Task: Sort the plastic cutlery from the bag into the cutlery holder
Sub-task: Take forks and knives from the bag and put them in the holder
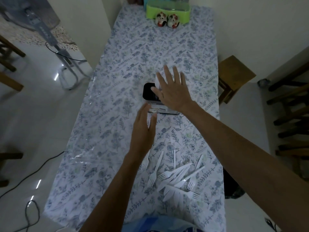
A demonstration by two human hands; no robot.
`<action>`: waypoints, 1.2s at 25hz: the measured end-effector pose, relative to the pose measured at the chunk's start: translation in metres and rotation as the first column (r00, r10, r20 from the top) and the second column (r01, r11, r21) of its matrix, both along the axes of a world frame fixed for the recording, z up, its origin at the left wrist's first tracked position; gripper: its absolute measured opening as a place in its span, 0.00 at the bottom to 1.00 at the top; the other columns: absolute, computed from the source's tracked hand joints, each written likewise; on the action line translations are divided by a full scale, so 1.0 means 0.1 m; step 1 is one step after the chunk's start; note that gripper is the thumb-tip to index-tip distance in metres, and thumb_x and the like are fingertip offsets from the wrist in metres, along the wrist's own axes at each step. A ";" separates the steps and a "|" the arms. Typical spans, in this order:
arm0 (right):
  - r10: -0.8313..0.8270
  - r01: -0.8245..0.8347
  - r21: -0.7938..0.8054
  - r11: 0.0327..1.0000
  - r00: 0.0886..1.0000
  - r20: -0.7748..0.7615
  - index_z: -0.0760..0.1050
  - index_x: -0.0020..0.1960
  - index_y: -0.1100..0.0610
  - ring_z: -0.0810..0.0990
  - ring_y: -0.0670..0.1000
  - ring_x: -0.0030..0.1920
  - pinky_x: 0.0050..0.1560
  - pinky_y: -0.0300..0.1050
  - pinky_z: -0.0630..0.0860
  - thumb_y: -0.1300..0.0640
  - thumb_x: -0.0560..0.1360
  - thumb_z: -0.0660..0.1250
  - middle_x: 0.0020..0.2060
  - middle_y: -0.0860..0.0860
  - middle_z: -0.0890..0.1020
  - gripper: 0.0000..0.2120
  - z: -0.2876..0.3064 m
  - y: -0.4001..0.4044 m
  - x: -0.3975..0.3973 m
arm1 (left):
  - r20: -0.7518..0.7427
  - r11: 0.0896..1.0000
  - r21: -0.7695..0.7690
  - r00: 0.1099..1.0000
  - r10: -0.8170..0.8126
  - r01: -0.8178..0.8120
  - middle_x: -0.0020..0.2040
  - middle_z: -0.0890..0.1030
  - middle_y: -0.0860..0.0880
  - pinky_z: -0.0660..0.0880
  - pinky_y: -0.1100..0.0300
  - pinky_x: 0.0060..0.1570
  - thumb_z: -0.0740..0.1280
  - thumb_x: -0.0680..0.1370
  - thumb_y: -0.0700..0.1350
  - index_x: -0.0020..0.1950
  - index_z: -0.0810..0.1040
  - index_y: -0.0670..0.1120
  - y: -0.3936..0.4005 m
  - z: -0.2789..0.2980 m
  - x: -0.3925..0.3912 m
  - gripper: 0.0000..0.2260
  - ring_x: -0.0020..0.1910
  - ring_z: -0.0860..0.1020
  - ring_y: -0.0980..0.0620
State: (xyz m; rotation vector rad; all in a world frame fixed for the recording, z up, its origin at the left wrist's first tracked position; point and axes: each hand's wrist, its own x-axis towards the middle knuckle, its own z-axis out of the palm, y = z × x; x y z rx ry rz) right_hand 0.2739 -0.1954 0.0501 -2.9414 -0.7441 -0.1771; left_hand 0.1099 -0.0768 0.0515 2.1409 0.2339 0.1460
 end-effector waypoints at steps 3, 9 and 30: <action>-0.023 0.025 -0.043 0.999 0.999 0.032 0.58 0.80 0.54 0.57 0.69 0.77 0.73 0.72 0.57 0.32 0.81 0.49 0.80 0.62 0.57 0.36 -0.21 -0.01 -0.08 | -0.023 1.000 0.001 1.000 0.006 -0.006 0.79 0.65 0.50 0.61 0.58 0.77 0.56 0.86 0.55 0.79 0.65 0.47 0.03 -0.07 -0.18 0.23 0.77 0.63 0.56; -0.128 0.104 0.172 0.980 0.982 0.137 0.64 0.77 0.56 0.63 0.65 0.76 0.72 0.62 0.64 0.32 0.81 0.53 0.77 0.62 0.63 0.36 0.06 -0.13 -0.36 | -0.057 1.000 0.020 0.998 -0.012 0.014 0.78 0.67 0.49 0.64 0.54 0.75 0.56 0.86 0.55 0.78 0.66 0.47 0.14 -0.12 -0.40 0.22 0.76 0.65 0.55; 0.155 -0.139 0.124 0.982 0.979 -0.131 0.81 0.52 0.52 0.78 0.59 0.56 0.52 0.55 0.78 0.52 0.74 0.72 0.56 0.54 0.81 0.07 -1.03 -0.39 -2.83 | -0.458 0.954 -0.219 0.885 0.083 -0.203 0.57 0.81 0.50 0.79 0.56 0.55 0.68 0.80 0.55 0.66 0.74 0.47 0.37 -0.77 -1.90 0.19 0.56 0.81 0.52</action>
